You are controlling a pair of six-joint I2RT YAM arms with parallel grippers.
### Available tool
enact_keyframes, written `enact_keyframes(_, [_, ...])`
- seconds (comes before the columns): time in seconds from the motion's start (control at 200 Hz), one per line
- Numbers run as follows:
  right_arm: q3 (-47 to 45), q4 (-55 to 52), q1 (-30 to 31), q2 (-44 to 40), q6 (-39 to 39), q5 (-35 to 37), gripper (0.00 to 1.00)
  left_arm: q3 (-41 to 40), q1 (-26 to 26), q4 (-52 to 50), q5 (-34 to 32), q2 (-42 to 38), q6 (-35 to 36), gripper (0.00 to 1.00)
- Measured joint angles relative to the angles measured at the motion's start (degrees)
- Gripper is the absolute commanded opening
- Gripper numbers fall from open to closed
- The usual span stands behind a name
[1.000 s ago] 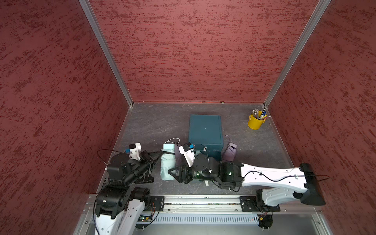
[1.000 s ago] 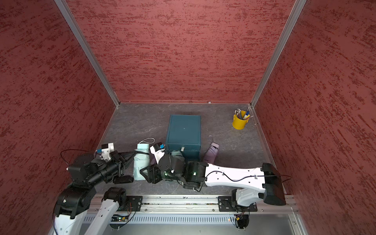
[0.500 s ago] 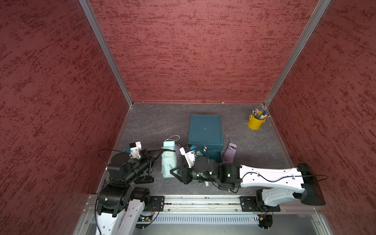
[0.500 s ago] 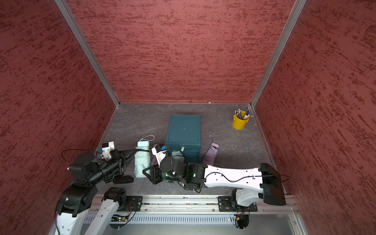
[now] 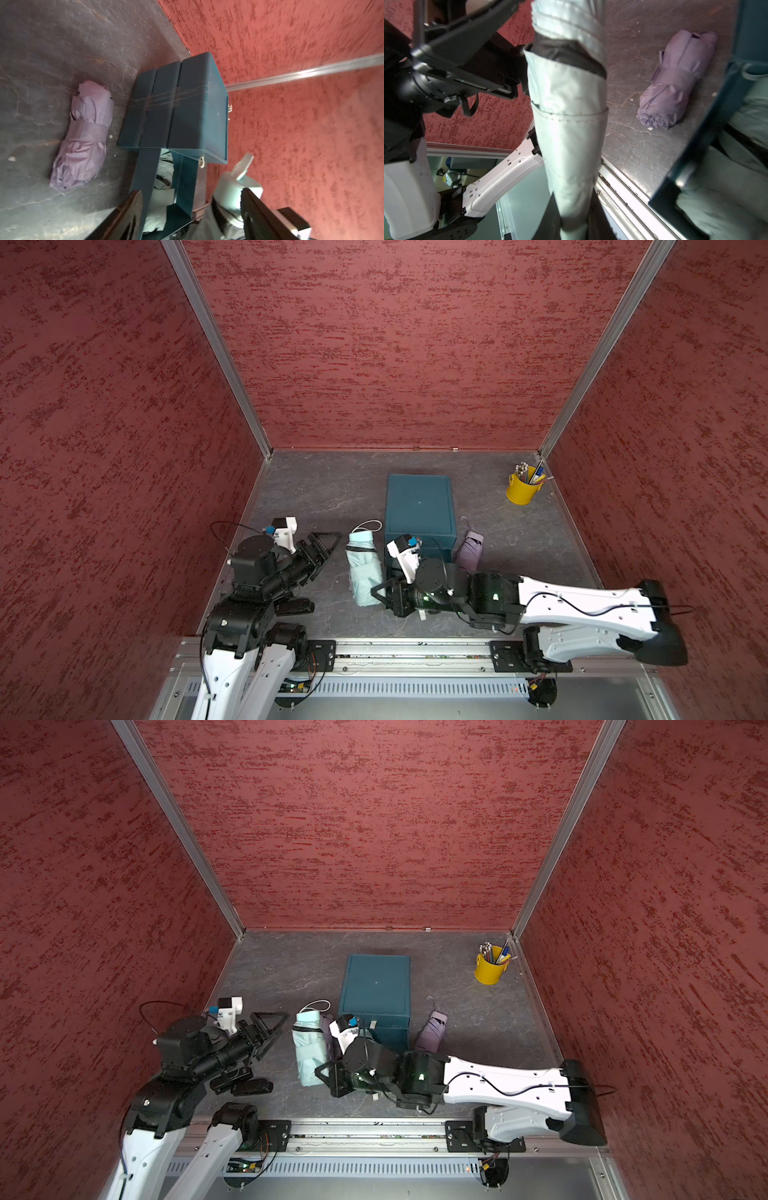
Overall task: Place the umbrella in the drawer by color
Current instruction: Pick up the umbrella from the center of the board, then place the umbrella in the drawer.
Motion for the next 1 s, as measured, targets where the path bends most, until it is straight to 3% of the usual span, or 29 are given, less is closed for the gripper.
enact_keyframes(0.13, [-2.0,-7.5,0.2,-9.9,2.3,1.1,0.0,1.6,-1.6,2.2,5.8,5.0,7.7,0.81])
enact_keyframes(0.24, [-5.0,-12.8,1.2,-15.4,3.9,1.0,0.0,1.9,-7.1,4.2,7.3,7.2,12.2,0.82])
enact_keyframes(0.416, [-14.8,-15.3,3.2,-20.0,8.6,-1.8,0.0,3.5,-23.1,5.4,-2.8,12.3,16.7,0.8])
enact_keyframes(0.516, [-17.6,-17.6,3.8,-21.7,11.4,-2.7,0.0,4.2,-28.5,6.3,-9.8,15.0,17.9,0.8])
enact_keyframes(0.731, [-18.0,-18.3,3.8,-24.7,17.2,-2.6,0.0,4.2,-29.8,9.7,-13.6,16.3,19.3,0.81])
enact_keyframes(0.997, [-13.4,-23.3,3.5,-22.0,23.1,-1.6,0.0,4.7,-29.8,11.9,-15.9,20.7,20.6,0.82])
